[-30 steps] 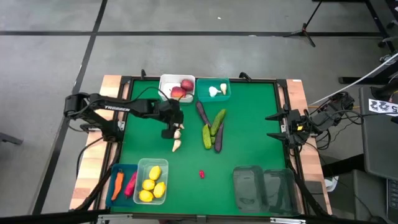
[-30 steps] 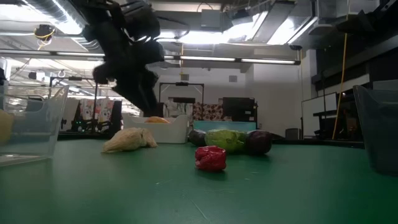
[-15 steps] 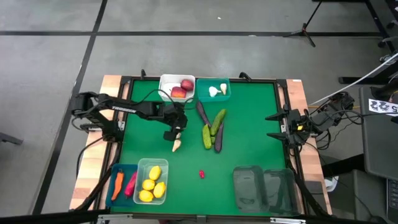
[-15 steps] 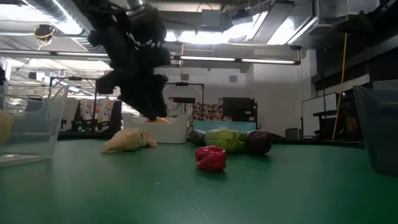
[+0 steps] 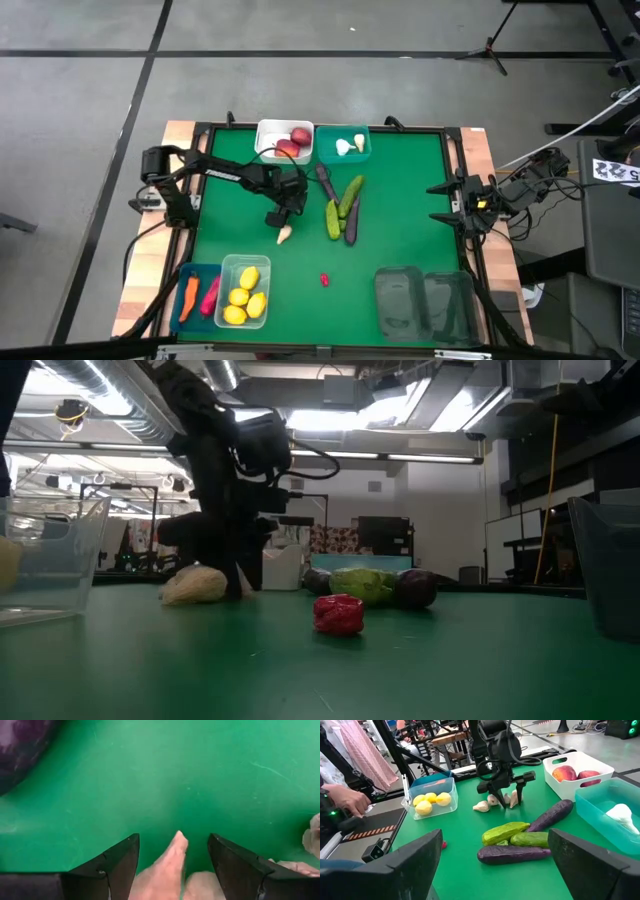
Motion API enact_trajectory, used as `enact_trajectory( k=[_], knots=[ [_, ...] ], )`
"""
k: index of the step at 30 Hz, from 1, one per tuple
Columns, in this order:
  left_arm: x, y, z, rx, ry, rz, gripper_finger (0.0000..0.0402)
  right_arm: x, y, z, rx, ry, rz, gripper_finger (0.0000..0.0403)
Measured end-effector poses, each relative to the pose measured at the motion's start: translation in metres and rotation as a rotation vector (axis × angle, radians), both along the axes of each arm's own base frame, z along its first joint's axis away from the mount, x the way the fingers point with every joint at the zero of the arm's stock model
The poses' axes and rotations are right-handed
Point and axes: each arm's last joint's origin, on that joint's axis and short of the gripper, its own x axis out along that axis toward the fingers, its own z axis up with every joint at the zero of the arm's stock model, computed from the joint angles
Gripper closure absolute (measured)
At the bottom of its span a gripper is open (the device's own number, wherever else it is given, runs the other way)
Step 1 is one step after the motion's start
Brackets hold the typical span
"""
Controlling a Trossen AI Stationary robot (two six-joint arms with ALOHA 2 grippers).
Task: Sort produce into baskets
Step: Put the white garlic into the green bin
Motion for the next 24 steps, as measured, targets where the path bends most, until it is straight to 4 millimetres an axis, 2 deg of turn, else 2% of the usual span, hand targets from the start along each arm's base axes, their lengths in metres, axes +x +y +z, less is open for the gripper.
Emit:
enact_trajectory(
  k=[8, 11, 24],
  knots=[
    [-0.0009, 0.0006, -0.0006, 0.003, 0.013, 0.006, 0.0166, 0.0000, 0.0000, 0.0000, -0.001, 0.000, 0.000, 0.0042],
    [-0.0011, 0.0004, -0.0008, 0.008, 0.015, -0.010, 0.0180, 0.0000, 0.0000, 0.0000, -0.001, 0.000, 0.000, 0.0042],
    [-0.0023, 0.0009, -0.0025, 0.017, 0.026, 0.019, 0.0336, 0.0000, 0.0000, 0.0000, 0.003, 0.000, -0.001, 0.0042]
  ],
)
